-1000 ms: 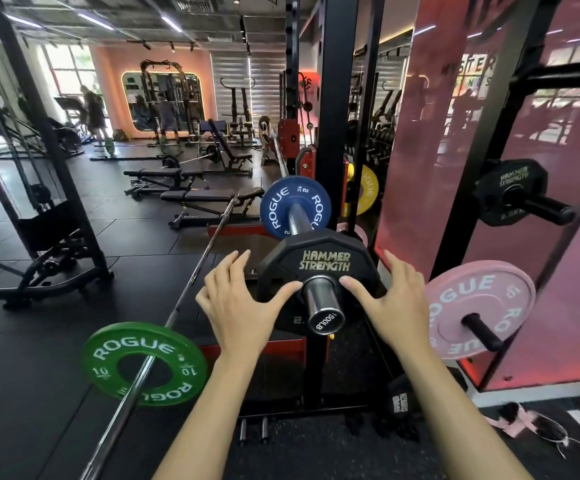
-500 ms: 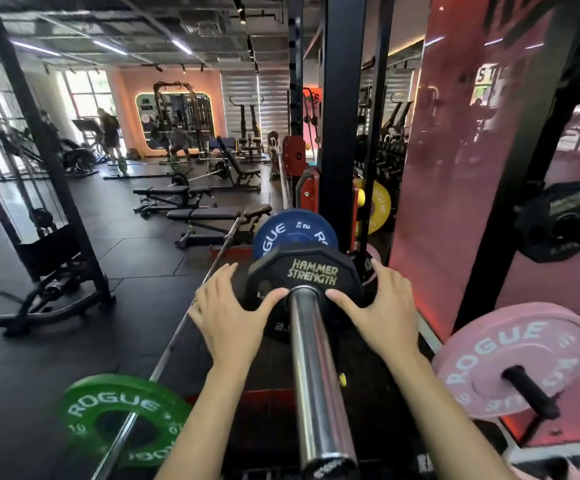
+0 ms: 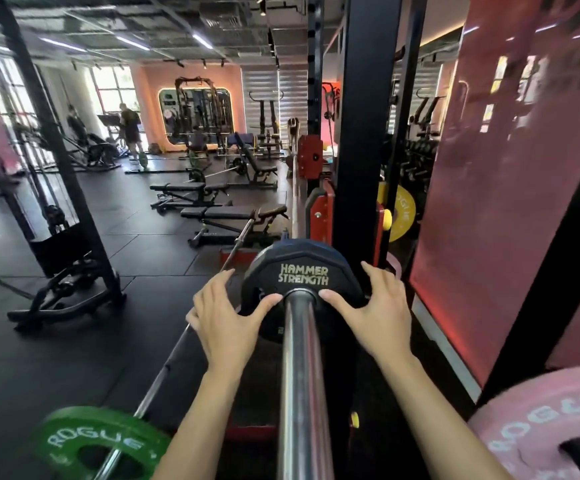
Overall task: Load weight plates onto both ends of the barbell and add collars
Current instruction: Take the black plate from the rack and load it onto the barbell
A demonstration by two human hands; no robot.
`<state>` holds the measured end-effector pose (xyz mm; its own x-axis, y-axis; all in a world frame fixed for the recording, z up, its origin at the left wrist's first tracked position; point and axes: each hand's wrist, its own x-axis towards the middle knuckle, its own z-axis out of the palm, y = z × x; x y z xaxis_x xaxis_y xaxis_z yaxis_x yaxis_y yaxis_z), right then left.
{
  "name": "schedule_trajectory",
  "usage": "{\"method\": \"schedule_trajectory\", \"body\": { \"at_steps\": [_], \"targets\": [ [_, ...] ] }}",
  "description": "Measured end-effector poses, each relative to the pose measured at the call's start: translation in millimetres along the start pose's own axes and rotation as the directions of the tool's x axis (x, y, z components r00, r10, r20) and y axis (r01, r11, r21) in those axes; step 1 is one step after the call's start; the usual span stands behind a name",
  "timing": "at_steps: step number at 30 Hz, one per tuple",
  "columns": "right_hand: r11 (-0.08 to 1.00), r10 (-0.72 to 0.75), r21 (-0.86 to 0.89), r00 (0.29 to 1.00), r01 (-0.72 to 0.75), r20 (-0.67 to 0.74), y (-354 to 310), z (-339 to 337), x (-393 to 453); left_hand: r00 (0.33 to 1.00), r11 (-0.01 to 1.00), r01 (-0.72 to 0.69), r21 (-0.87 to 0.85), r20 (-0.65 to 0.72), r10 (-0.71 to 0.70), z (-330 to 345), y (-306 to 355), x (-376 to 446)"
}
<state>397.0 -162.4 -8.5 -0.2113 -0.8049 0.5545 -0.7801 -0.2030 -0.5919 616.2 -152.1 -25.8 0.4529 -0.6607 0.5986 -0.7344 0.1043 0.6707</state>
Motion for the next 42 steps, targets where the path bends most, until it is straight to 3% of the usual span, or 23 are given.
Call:
{"method": "schedule_trajectory", "body": {
  "at_steps": [9,14,21,33,42],
  "targets": [
    [1.000,-0.007,-0.001,1.000,0.007,-0.012,-12.4,-7.9,-8.9,1.000,0.997,0.015,0.082,0.016,-0.016,-10.8,7.5,-7.4],
    [0.999,-0.038,0.027,0.999,0.039,-0.031,-20.1,-29.4,-42.7,1.000,0.999,-0.008,0.036,0.013,0.008,-49.8,8.1,-39.2],
    [0.996,-0.068,0.054,0.997,0.069,-0.019,-35.5,-82.4,-119.7,0.994,0.994,-0.100,0.040,0.052,0.098,-114.5,14.7,-98.6],
    [0.996,-0.089,0.014,0.996,0.089,-0.014,-69.3,-180.4,-258.5,0.986,0.995,-0.100,0.014,0.132,0.097,-236.2,30.4,-224.2],
    [0.985,-0.170,0.009,0.985,0.170,-0.015,-65.3,-235.5,-302.9,0.967,0.971,-0.238,0.020,0.099,0.235,-271.0,81.2,-279.5]
  ]
}}
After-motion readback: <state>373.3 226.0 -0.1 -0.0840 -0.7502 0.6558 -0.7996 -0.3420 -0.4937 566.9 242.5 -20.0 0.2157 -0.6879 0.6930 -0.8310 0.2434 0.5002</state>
